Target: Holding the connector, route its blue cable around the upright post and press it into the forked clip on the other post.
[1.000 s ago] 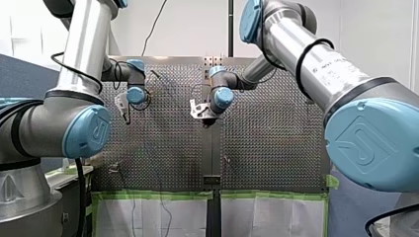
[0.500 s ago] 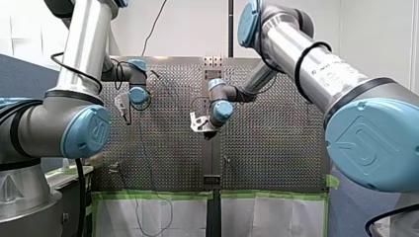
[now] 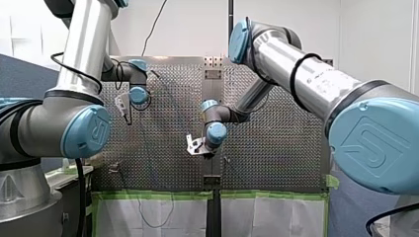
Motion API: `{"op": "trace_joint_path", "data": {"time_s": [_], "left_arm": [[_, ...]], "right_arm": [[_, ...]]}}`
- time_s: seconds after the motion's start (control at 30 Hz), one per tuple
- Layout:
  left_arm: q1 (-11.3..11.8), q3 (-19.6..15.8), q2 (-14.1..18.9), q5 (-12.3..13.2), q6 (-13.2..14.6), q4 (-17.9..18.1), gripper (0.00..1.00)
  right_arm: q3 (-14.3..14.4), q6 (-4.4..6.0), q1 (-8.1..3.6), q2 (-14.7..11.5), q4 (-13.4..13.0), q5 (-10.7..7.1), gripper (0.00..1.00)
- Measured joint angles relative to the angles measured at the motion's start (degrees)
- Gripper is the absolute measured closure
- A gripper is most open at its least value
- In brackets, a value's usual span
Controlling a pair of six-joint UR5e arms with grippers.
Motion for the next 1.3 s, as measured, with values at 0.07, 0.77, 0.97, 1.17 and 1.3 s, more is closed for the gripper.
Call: {"op": "trace_joint_path", "data": {"time_s": [0.07, 0.77, 0.97, 1.17, 1.3], "left_arm": [[0.0, 0.0, 0.0, 0.0, 0.0, 0.0, 0.0], [0.0, 0.0, 0.0, -0.2, 0.0, 0.0, 0.0], [0.0, 0.0, 0.0, -0.2, 0.0, 0.0, 0.0], [0.0, 0.0, 0.0, -0.2, 0.0, 0.0, 0.0], [0.0, 0.0, 0.0, -0.2, 0.0, 0.0, 0.0]], "right_arm": [[0.0, 0.0, 0.35, 0.9, -0.3, 0.83, 0.62], [3.5, 2.12, 0.72, 10.8, -9.1, 8.73, 0.62], [5.6, 3.4, -0.28, 14.2, -12.5, 9.13, 0.62], [7.5, 3.76, -1.44, 17.1, -15.6, 9.16, 0.62], [9.0, 3.8, -2.32, 17.7, -17.4, 9.17, 0.62]]}}
